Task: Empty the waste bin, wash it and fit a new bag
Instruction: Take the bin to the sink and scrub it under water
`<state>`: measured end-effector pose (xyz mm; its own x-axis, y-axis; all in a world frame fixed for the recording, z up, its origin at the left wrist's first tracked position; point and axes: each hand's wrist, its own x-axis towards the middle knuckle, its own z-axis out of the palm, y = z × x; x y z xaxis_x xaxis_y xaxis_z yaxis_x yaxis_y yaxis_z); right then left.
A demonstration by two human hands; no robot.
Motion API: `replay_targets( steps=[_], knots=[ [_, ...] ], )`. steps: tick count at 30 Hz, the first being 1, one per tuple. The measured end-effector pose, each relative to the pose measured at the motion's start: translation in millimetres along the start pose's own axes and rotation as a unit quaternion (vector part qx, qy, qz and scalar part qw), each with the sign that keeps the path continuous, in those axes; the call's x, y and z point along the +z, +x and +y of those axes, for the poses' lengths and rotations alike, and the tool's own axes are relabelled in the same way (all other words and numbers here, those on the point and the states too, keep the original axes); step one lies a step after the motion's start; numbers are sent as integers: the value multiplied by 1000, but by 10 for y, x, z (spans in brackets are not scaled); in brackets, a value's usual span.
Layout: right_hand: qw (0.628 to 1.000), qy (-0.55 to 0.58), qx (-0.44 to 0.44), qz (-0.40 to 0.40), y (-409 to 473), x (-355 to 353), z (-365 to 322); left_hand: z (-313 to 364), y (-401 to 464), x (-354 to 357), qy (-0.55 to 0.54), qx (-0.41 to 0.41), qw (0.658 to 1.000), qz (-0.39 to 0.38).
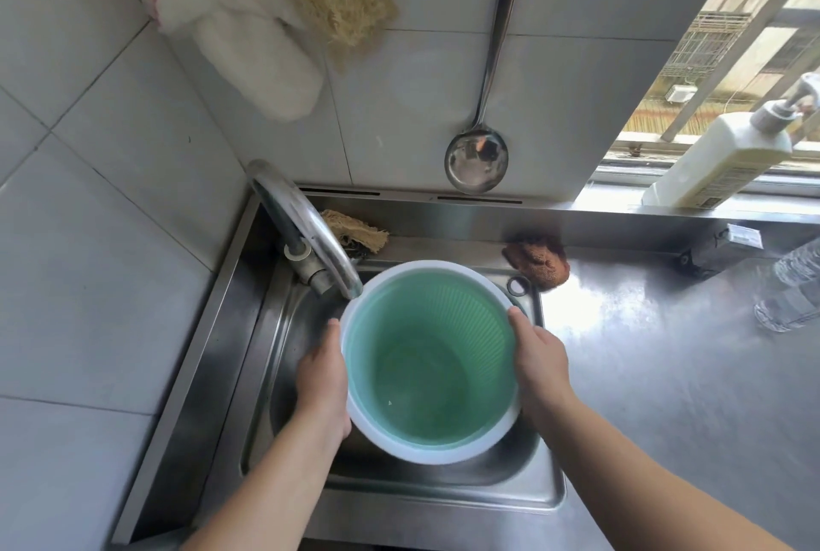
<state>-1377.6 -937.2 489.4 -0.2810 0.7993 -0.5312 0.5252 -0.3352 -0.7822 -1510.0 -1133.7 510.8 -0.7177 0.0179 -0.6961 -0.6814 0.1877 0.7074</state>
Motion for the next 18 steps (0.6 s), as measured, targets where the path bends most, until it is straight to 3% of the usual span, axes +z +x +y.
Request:
replay_targets(
  steps=[5, 11, 18],
  knots=[
    [997, 44, 26, -49, -45, 191, -13, 111, 121, -155, 18, 20, 999, 27],
    [999, -19, 33, -14, 143, -19, 62, -92, 79, 16, 20, -48, 999, 6],
    [998, 22, 21, -56, 82, 212, 18, -82, 163, -145, 21, -35, 998, 38]
  ],
)
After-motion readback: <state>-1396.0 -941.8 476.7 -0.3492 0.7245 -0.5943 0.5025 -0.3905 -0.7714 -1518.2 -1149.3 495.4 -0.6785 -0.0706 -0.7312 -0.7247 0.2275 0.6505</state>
